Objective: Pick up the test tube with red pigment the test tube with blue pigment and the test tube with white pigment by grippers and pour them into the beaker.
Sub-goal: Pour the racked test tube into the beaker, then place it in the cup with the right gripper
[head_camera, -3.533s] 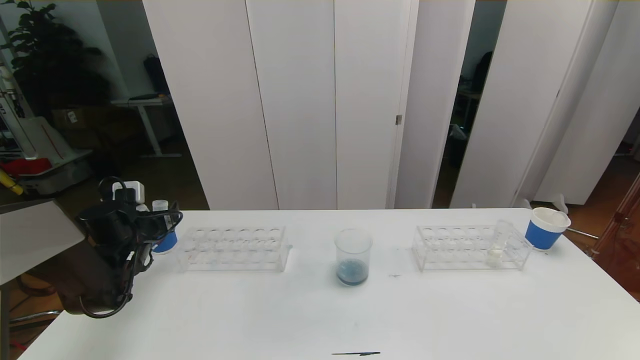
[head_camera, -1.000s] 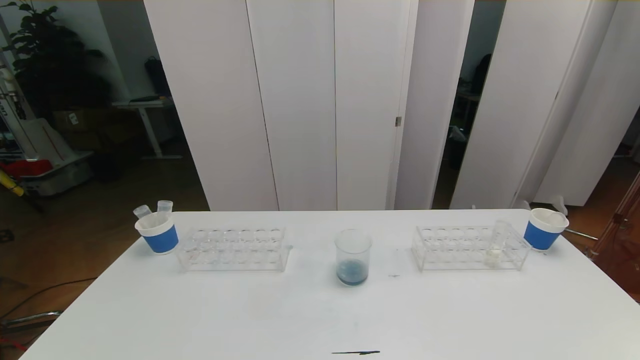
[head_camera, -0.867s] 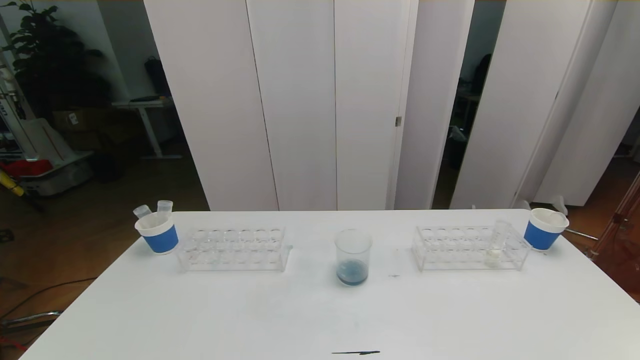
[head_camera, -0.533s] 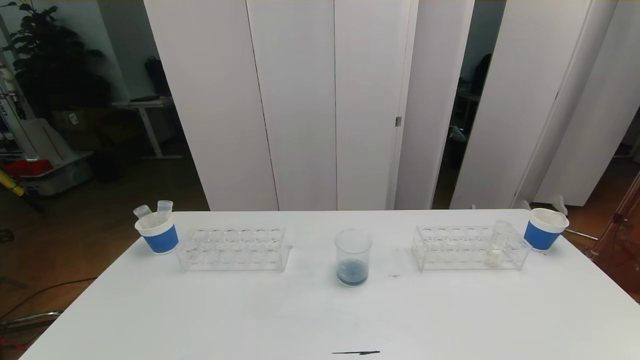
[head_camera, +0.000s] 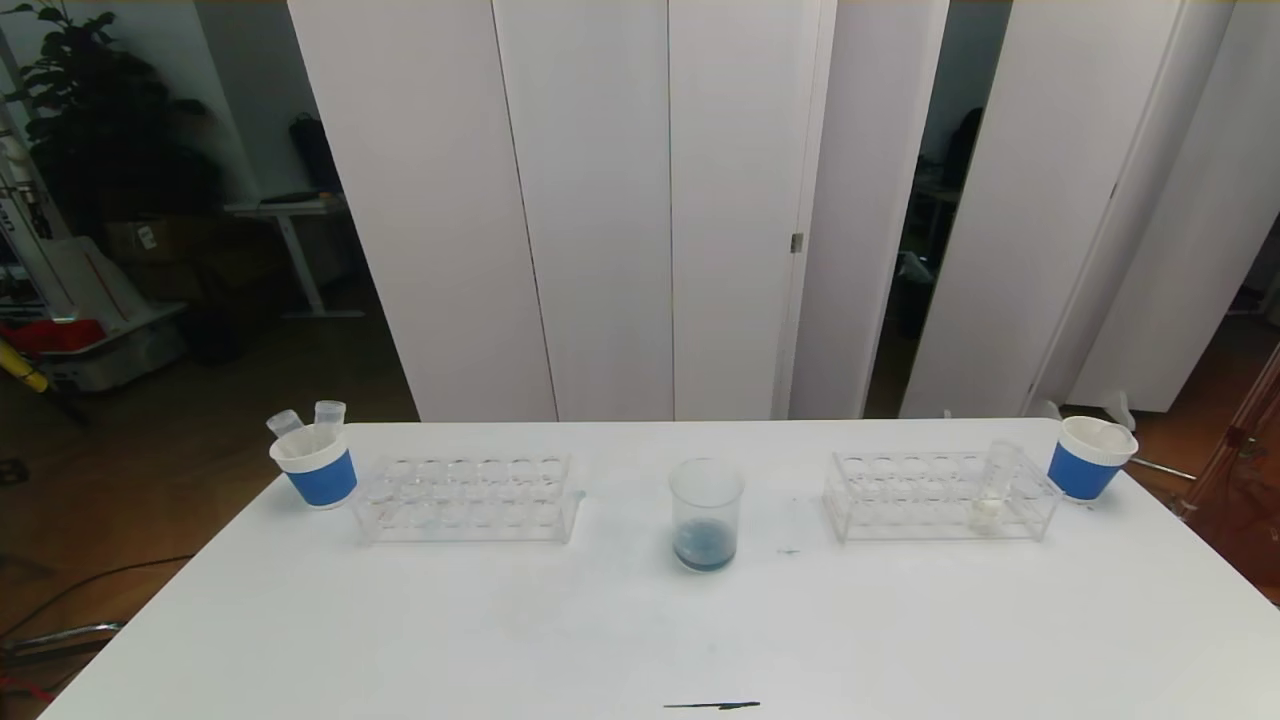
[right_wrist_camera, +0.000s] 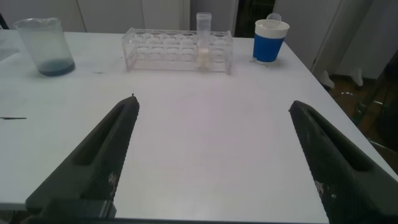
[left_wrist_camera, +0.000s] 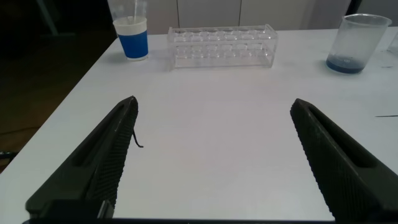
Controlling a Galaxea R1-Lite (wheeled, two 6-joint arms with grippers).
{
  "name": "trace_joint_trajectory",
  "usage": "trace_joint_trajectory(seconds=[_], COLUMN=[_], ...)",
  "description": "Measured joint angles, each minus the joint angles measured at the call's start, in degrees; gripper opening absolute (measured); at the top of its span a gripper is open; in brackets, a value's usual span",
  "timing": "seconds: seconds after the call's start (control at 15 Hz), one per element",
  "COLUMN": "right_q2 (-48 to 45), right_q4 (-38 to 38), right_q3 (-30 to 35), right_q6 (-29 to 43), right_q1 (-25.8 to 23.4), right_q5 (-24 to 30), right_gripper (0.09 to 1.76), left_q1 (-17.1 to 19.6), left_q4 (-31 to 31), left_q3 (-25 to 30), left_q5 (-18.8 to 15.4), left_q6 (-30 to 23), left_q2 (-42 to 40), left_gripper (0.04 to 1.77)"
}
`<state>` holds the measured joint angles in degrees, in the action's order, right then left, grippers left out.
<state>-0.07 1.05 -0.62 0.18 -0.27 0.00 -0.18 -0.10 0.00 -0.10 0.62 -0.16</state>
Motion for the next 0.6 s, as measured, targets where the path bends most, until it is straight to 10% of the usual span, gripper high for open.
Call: trace_joint_trajectory(seconds=[0.6], right_q2=[0.00], right_q4=[0.00], right_q3=[0.00], right_q6=[-0.02], right_q1=[0.00], right_q5=[0.00], right_gripper=[1.73], left_q1=[0.00], left_q4=[0.02], left_q3=[0.00], left_q5=[0.00], left_q6=[-0.02], left_q2=[0.00], left_gripper=[1.75])
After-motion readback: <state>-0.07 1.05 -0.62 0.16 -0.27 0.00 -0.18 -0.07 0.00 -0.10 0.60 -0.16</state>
